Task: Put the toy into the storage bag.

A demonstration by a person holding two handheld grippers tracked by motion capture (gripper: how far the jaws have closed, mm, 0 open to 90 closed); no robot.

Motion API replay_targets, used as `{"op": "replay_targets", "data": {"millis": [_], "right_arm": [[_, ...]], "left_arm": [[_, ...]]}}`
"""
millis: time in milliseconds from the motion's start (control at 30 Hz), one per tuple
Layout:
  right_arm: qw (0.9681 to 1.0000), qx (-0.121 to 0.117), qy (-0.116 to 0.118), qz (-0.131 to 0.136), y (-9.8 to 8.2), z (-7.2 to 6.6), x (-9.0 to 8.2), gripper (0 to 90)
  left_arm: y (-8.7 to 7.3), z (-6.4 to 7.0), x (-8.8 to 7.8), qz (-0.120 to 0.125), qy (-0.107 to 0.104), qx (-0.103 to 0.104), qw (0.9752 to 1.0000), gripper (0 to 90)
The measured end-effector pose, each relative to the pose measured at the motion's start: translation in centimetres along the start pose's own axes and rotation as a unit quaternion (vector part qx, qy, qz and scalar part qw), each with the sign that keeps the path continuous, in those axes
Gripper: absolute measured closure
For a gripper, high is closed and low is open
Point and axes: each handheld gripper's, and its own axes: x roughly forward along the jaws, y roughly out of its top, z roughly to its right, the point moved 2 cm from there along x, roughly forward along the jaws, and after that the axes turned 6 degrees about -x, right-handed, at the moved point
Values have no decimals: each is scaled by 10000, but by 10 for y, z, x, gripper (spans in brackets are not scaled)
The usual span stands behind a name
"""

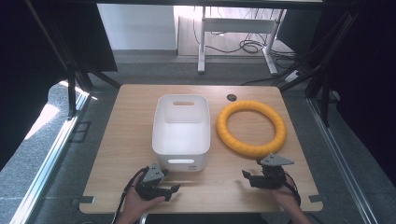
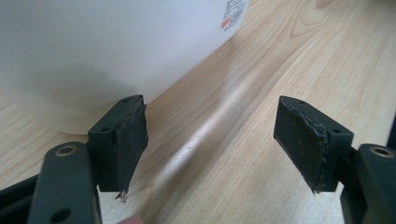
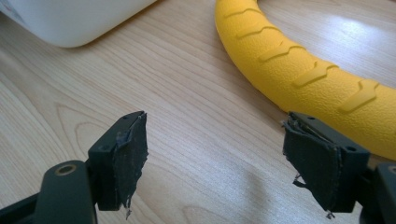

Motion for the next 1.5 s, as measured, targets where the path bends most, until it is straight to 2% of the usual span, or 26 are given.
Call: {"op": "replay_targets", "data": {"millis": [100, 267, 400, 467, 533, 700, 867, 1067, 1167, 1200, 1233, 1333, 1400, 1467, 1500], "right_arm": [[9999, -65, 74, -53, -1, 1, 1, 238], [9996, -180, 222, 3, -1, -2, -4, 260], [9991, -342, 236, -122, -4, -5, -8, 284], [9990, -365, 244, -90, -2, -6, -11, 287], [9983, -443, 382, -64, 1, -8, -13, 296], [9981, -360, 510, -7, 5, -7, -6, 298], [9982, -205, 551, 107, 11, 0, -6, 298], [9984, -376, 398, 170, 19, 9, -20, 285], [9976, -562, 405, 96, 27, 17, -25, 285], [9976, -562, 405, 96, 27, 17, -25, 285], [9975, -527, 473, 84, 36, 23, -25, 277], [9978, -364, 546, -33, 49, 31, -22, 276], [9978, -401, 529, -85, 54, 33, -21, 278], [9974, -459, 531, -177, 67, 39, -16, 278], [9968, -550, 524, -232, 71, 42, -15, 285]], "left_arm": [[-1, -1, 3, -66, 16, 20, 10000, 260], [2, -1, 1, -49, -28, 10, 10000, 261], [3, 3, 0, -58, -26, 165, 9998, 258], [4, 4, -2, -43, -82, 166, 9998, 257], [5, 5, -2, -28, -166, 178, 9997, 259], [3, 4, -1, -50, -165, 131, 9998, 261], [0, 5, -4, -41, -126, 44, 9999, 261], [0, 6, -4, -59, -166, 30, 9998, 262], [1, 5, -6, -47, -216, -25, 9998, 262], [1, 5, -6, -47, -216, -25, 9998, 262], [2, 4, -7, -23, -208, -45, 9998, 263], [2, 4, -8, -9, -186, -38, 9998, 262], [2, 4, -7, -20, -181, -29, 9998, 262], [2, 5, -7, -24, -184, -6, 9998, 262], [3, 6, -7, -13, -202, 5, 9998, 262]]}}
